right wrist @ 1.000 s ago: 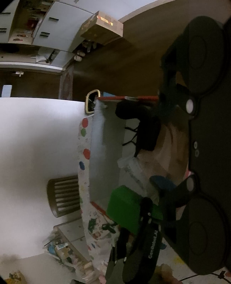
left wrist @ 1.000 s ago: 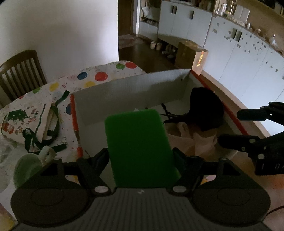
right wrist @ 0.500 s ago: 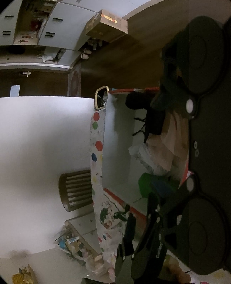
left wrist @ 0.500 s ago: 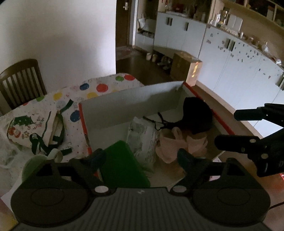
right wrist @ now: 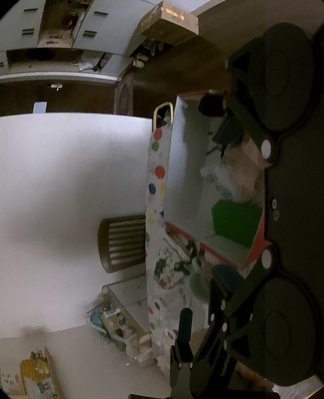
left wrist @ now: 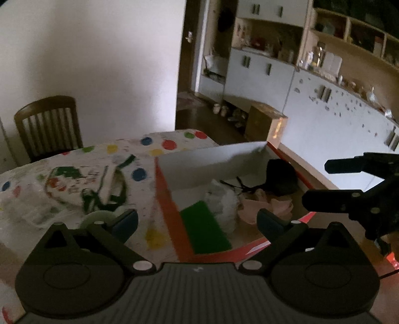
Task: Organize soft objects
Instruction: 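Move both tools back to the table toward the clear bubble wrap, then grasp the clear bubble wrap with the left tool while the right tool grasps it too, then lift and carry the bubble wrap over the cardboard box with both tools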
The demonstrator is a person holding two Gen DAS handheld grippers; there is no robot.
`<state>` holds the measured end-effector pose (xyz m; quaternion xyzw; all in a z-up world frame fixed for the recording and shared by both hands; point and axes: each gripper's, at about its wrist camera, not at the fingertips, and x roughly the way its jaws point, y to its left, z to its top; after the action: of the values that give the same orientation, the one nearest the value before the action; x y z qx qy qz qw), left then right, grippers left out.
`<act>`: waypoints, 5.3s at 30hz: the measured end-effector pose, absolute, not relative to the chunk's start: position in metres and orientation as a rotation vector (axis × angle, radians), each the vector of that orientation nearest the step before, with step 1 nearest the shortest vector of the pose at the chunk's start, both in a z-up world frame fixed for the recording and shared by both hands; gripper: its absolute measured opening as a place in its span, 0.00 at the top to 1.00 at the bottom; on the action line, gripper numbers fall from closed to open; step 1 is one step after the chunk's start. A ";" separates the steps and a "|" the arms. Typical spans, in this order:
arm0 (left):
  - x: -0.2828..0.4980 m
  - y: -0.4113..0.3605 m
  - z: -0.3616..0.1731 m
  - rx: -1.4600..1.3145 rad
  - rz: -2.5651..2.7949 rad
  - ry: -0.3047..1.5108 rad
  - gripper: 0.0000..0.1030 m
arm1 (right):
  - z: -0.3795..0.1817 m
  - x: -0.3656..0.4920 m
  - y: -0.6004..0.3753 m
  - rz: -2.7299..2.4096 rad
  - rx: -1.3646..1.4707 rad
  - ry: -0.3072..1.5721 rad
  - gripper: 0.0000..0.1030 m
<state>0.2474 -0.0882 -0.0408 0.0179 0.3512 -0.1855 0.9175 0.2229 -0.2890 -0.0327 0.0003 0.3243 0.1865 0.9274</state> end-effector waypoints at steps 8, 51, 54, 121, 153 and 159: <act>0.219 -0.020 -0.035 -0.002 -0.310 0.697 0.01 | -0.029 0.213 -0.231 0.442 -0.010 0.650 0.00; 0.182 0.146 -0.156 0.137 -0.098 0.690 0.15 | -0.151 0.264 0.049 0.677 -0.347 0.936 0.24; 0.188 0.145 -0.163 0.147 -0.100 0.709 0.27 | -0.163 0.273 0.057 0.658 -0.376 0.950 0.29; 0.157 0.113 -0.054 -0.007 -0.163 0.540 0.94 | -0.036 0.197 -0.104 0.508 0.029 0.682 1.00; 0.228 -0.101 -0.031 0.129 -0.468 0.513 0.94 | -0.027 0.233 -0.312 0.257 0.102 0.554 1.00; 0.246 -0.137 -0.047 0.161 -0.483 0.552 0.94 | -0.041 0.245 -0.334 0.246 0.134 0.565 1.00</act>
<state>0.2463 -0.1371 -0.0474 0.0786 0.2697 -0.2360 0.9303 0.2451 -0.3336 -0.0412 0.0661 0.2780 0.1209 0.9506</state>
